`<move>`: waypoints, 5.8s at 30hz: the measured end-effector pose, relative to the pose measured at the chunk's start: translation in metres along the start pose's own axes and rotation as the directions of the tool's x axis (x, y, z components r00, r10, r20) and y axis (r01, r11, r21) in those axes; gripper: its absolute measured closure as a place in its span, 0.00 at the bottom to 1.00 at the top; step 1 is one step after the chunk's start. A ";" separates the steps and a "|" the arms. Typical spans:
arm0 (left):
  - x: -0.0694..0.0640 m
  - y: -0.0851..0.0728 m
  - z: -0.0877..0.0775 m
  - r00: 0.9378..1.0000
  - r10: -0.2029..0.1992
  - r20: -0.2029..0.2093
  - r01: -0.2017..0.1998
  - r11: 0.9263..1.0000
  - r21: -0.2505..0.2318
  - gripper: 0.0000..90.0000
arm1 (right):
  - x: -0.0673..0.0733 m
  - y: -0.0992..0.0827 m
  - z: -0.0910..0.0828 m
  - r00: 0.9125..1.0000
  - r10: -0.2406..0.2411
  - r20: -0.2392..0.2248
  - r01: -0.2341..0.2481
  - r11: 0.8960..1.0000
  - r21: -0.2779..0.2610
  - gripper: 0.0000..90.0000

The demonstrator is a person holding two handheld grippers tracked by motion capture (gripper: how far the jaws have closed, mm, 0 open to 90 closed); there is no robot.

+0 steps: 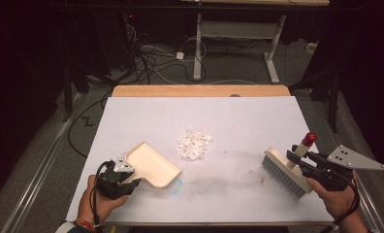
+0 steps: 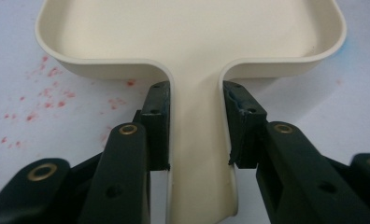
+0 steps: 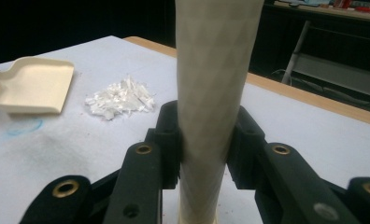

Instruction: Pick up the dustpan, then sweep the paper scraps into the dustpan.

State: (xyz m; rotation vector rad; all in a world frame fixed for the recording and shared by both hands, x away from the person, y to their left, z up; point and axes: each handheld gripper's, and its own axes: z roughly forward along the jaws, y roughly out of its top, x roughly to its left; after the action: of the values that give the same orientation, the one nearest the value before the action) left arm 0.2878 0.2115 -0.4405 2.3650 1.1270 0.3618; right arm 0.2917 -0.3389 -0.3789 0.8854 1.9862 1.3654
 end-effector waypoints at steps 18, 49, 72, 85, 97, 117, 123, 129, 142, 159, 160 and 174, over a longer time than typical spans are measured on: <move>-0.008 0.004 0.009 0.998 0.044 0.042 -0.045 0.999 0.022 0.71 | -0.025 0.029 0.039 0.997 -0.012 0.078 0.013 1.000 -0.023 0.78; -0.008 0.002 0.020 0.996 0.062 0.065 -0.064 0.997 0.033 0.70 | -0.035 0.035 0.128 0.994 0.027 0.105 -0.032 0.998 0.045 0.78; -0.009 0.003 0.024 0.996 0.057 0.071 -0.061 0.997 0.055 0.70 | -0.035 0.043 0.136 0.995 0.014 0.103 -0.018 0.999 0.036 0.78; -0.008 0.004 0.026 0.996 0.056 0.074 -0.061 0.996 0.065 0.70 | -0.005 0.085 0.194 0.995 -0.069 0.076 0.067 0.997 0.023 0.78; -0.008 0.006 0.029 0.995 0.059 0.076 -0.065 0.995 0.076 0.70 | 0.020 0.094 0.247 0.996 -0.086 0.020 0.086 0.996 0.028 0.78; -0.006 0.009 0.031 0.994 0.057 0.092 -0.063 0.996 0.068 0.70 | 0.084 0.078 0.264 0.958 -0.191 -0.212 0.195 0.981 -0.003 0.78; -0.006 0.009 0.031 0.994 0.062 0.087 -0.068 0.995 0.067 0.70 | 0.097 0.073 0.252 0.950 -0.215 -0.226 0.219 0.976 -0.008 0.77; -0.007 0.009 0.031 0.994 0.064 0.085 -0.070 0.995 0.069 0.70 | 0.107 0.074 0.243 0.938 -0.263 -0.224 0.268 0.963 -0.011 0.78; -0.006 0.009 0.031 0.994 0.063 0.087 -0.069 0.995 0.074 0.70 | 0.088 0.082 0.240 0.965 -0.222 -0.138 0.222 0.975 -0.010 0.78; -0.003 0.011 0.035 0.993 0.059 0.100 -0.067 0.994 0.086 0.70 | 0.055 0.081 0.263 0.975 -0.219 -0.025 0.220 0.975 0.034 0.78; -0.003 0.011 0.035 0.993 0.058 0.101 -0.067 0.994 0.087 0.70 | 0.056 0.079 0.263 0.975 -0.221 -0.034 0.222 0.975 0.028 0.78; -0.003 0.012 0.035 0.994 0.061 0.095 -0.070 0.994 0.088 0.70 | 0.088 0.071 0.256 0.950 -0.253 -0.183 0.255 0.967 -0.014 0.78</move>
State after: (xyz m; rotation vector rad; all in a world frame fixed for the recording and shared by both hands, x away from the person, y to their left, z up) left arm 0.3086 0.1914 -0.4639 2.4757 1.0459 0.2260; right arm 0.4448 -0.1057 -0.4006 0.4991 2.1601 1.3276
